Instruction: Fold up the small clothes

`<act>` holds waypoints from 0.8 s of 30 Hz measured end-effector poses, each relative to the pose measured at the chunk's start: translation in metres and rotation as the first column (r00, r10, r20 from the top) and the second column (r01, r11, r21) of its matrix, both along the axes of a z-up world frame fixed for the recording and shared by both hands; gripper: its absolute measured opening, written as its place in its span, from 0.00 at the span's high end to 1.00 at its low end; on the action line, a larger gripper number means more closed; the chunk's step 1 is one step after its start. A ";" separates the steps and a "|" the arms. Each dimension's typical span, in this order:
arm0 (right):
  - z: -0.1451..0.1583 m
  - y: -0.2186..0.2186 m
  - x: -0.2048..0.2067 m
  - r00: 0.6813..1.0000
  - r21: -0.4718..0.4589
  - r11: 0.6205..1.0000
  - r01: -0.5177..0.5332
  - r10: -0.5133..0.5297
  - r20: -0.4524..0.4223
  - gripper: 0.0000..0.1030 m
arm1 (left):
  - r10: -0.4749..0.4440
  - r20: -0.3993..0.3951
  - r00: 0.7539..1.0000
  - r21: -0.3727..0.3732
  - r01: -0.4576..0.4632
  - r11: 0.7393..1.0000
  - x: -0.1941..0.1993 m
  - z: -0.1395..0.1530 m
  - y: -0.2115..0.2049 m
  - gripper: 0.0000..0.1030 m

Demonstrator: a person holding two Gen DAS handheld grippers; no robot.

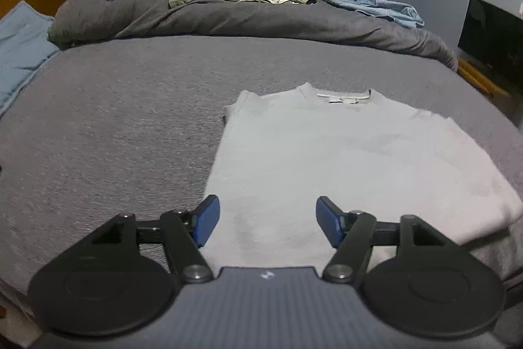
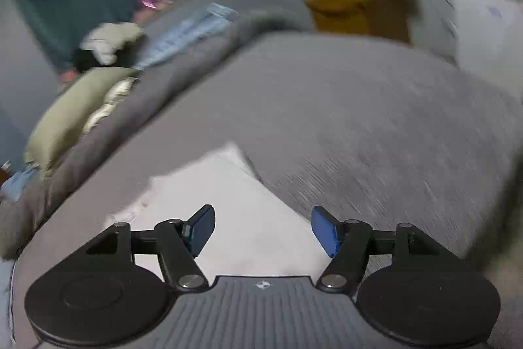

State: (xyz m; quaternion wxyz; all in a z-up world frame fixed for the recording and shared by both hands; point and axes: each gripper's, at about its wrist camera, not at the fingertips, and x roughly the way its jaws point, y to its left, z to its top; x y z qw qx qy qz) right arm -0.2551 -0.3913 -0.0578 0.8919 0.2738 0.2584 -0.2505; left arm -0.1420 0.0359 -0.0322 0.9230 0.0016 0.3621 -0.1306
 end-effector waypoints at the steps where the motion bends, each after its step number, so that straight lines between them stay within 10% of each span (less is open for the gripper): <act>1: 0.003 0.006 0.003 1.000 -0.043 0.999 -0.026 0.026 0.004 0.31 | -0.005 -0.008 1.000 -0.007 0.005 1.000 0.010 -0.004 -0.002 0.36; 9: -0.025 0.015 0.039 0.988 -0.287 0.946 -0.149 0.131 -0.081 0.31 | -0.016 0.012 1.000 0.014 0.015 1.000 0.087 -0.021 -0.022 0.30; 24: -0.105 -0.042 0.127 0.974 -0.225 0.956 -0.187 0.151 -0.169 0.29 | -0.021 -0.035 0.999 0.124 0.025 0.992 0.214 -0.106 -0.058 0.26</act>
